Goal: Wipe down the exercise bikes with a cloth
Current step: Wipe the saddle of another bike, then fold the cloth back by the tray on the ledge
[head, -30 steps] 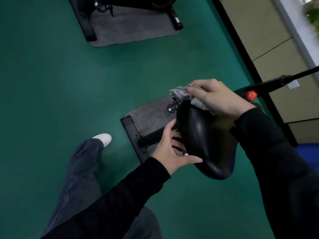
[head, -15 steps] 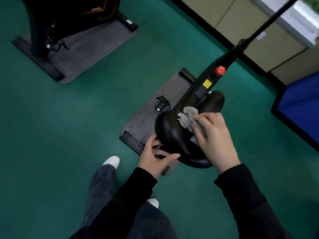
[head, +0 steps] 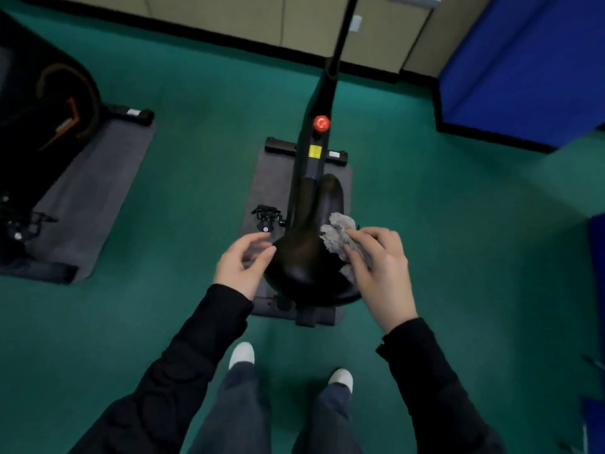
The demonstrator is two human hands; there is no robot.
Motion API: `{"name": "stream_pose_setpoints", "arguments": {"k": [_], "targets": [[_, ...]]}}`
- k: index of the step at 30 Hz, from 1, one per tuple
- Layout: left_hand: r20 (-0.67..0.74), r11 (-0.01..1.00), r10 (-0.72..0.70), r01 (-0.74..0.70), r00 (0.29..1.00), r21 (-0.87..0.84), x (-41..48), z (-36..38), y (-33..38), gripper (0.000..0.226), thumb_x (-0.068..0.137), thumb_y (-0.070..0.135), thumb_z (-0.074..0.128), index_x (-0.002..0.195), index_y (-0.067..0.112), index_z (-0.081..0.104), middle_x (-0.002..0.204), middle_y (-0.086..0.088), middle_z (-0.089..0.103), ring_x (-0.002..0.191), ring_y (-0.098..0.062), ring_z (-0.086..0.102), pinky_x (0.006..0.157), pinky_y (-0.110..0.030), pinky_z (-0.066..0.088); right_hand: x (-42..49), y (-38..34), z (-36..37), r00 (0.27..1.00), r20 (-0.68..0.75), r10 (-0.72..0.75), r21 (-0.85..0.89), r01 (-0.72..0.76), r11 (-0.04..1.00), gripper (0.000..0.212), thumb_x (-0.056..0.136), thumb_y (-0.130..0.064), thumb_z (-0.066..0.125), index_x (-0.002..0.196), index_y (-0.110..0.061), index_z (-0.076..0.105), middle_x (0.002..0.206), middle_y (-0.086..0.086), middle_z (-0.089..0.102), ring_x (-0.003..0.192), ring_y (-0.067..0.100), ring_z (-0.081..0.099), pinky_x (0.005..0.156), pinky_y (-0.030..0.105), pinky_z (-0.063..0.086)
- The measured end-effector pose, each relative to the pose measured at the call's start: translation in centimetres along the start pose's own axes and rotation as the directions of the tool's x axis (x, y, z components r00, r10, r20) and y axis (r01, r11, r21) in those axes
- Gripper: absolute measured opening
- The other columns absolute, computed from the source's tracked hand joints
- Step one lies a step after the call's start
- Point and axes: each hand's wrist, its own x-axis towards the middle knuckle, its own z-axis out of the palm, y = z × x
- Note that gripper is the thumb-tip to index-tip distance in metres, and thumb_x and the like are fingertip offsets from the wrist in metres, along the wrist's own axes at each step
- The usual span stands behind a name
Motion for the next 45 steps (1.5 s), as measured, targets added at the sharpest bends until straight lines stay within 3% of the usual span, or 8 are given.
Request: {"name": "stream_pose_setpoints", "arguments": {"k": [3, 9, 15, 18, 25, 33, 40, 45], "targets": [[0.117, 1.0, 0.002, -0.004, 0.993, 0.022, 0.3, 1.0, 2.6, 0.015, 0.09, 0.009, 0.059, 0.101, 0.017, 0.065, 0.101, -0.011, 0.067, 0.094, -0.023, 0.06, 0.086, -0.033, 0.045, -0.7, -0.9, -1.3, 0.994, -0.055, 0.099, 0.082, -0.094, 0.992, 0.02, 0.087, -0.006, 0.065, 0.106, -0.004, 0.069, 0.099, 0.005, 0.059, 0.097, 0.022, 0.053, 0.087, 0.004, 0.03], [0.391, 0.997, -0.081, 0.073, 0.917, 0.034, -1.0, 6.8, 6.8, 0.014, 0.093, 0.027, 0.052, 0.089, 0.028, 0.065, 0.09, 0.006, 0.069, 0.086, -0.015, 0.063, 0.069, -0.022, 0.047, -2.6, -0.3, -5.2, 0.954, -0.191, 0.231, 0.176, -0.198, 0.964, 0.02, 0.086, -0.006, 0.066, 0.106, -0.008, 0.069, 0.1, 0.001, 0.059, 0.098, 0.019, 0.055, 0.088, 0.003, 0.032], [0.574, 0.961, -0.222, 0.276, 0.788, -0.007, -3.6, 15.3, 10.0, 0.048, 0.08, 0.054, 0.054, 0.109, 0.018, 0.066, 0.104, 0.0, 0.069, 0.097, -0.017, 0.063, 0.085, -0.03, 0.049, -4.5, 3.7, -10.4, 0.931, -0.219, 0.292, 0.207, -0.248, 0.946, 0.021, 0.088, -0.01, 0.064, 0.108, -0.01, 0.069, 0.101, -0.008, 0.056, 0.101, 0.017, 0.055, 0.089, 0.005, 0.034], [0.605, 0.941, -0.234, 0.334, 0.761, -0.055, -5.6, 20.0, 12.2, 0.079, 0.062, 0.063, 0.059, 0.119, 0.009, 0.061, 0.119, -0.01, 0.064, 0.111, -0.023, 0.06, 0.101, -0.041, 0.045, -5.6, 6.3, -13.4, 0.934, -0.221, 0.281, 0.207, -0.236, 0.949, 0.022, 0.089, -0.01, 0.063, 0.11, -0.012, 0.068, 0.104, -0.008, 0.056, 0.104, 0.014, 0.053, 0.091, 0.004, 0.032], [0.528, 0.877, -0.252, 0.422, 0.811, -0.229, -9.4, 29.2, 14.8, 0.025, 0.094, 0.021, 0.052, 0.098, 0.0, 0.064, 0.104, -0.023, 0.064, 0.097, -0.032, 0.062, 0.091, -0.043, 0.047, -6.9, 12.5, -18.9, 0.946, -0.243, 0.216, 0.179, -0.175, 0.968, 0.025, 0.085, -0.005, 0.066, 0.11, -0.009, 0.067, 0.11, 0.0, 0.057, 0.108, 0.015, 0.05, 0.094, 0.003, 0.029], [0.45, 0.792, -0.374, 0.532, 0.811, -0.301, -11.7, 35.1, 15.3, 0.035, 0.097, 0.012, 0.046, 0.123, -0.011, 0.05, 0.119, -0.031, 0.056, 0.104, -0.036, 0.057, 0.099, -0.048, 0.042, -8.6, 18.0, -22.9, 0.964, -0.082, 0.255, 0.288, -0.221, 0.932, 0.032, 0.086, -0.02, 0.067, 0.118, -0.024, 0.063, 0.121, -0.014, 0.048, 0.12, 0.006, 0.043, 0.099, 0.003, 0.024], [0.461, 0.758, -0.363, 0.544, 0.81, -0.359, -8.2, 37.1, 16.2, 0.037, 0.094, 0.013, 0.049, 0.127, -0.006, 0.049, 0.123, -0.026, 0.058, 0.114, -0.036, 0.056, 0.105, -0.051, 0.038, -6.2, 21.5, -23.9, 0.877, 0.071, 0.475, 0.643, -0.404, 0.651, 0.052, 0.086, -0.034, 0.064, 0.134, -0.024, 0.047, 0.134, -0.008, 0.051, 0.124, -0.003, 0.047, 0.103, 0.017, 0.038], [0.516, 0.761, -0.316, 0.538, 0.796, -0.364, -3.3, 38.0, 17.4, 0.039, 0.096, 0.014, 0.044, 0.127, -0.007, 0.049, 0.126, -0.026, 0.056, 0.12, -0.037, 0.052, 0.107, -0.052, 0.035, -1.2, 24.5, -23.8, 0.812, 0.364, 0.457, 0.749, -0.546, 0.375, 0.055, 0.083, -0.047, 0.057, 0.104, 0.004, 0.062, 0.106, 0.013, 0.067, 0.096, 0.013, 0.061, 0.095, 0.038, 0.048]]}}
